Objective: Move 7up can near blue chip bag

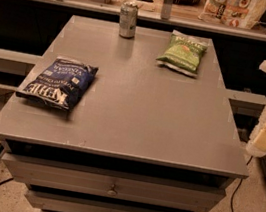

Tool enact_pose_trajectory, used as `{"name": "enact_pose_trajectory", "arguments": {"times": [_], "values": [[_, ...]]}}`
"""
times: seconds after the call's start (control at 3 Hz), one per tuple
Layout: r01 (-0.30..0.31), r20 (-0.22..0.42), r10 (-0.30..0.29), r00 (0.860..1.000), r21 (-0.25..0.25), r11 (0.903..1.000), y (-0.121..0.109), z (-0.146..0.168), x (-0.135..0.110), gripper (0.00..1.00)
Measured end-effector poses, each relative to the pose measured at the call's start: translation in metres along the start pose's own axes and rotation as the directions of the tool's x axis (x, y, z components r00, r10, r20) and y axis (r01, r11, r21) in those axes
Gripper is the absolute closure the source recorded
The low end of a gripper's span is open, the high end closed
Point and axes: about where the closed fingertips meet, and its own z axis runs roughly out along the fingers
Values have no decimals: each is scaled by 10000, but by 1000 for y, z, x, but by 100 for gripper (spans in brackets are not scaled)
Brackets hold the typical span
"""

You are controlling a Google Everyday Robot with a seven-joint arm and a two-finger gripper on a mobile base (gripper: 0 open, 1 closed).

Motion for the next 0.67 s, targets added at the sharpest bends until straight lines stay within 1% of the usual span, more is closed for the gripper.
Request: {"name": "enact_pose_trajectory", "arguments": {"times": [0.33,0.67], "values": [[0,1,0,10000,2,10000,0,0,0,0],[-212,734,213,9971,-12,9998,-4,0,-4,0]]}}
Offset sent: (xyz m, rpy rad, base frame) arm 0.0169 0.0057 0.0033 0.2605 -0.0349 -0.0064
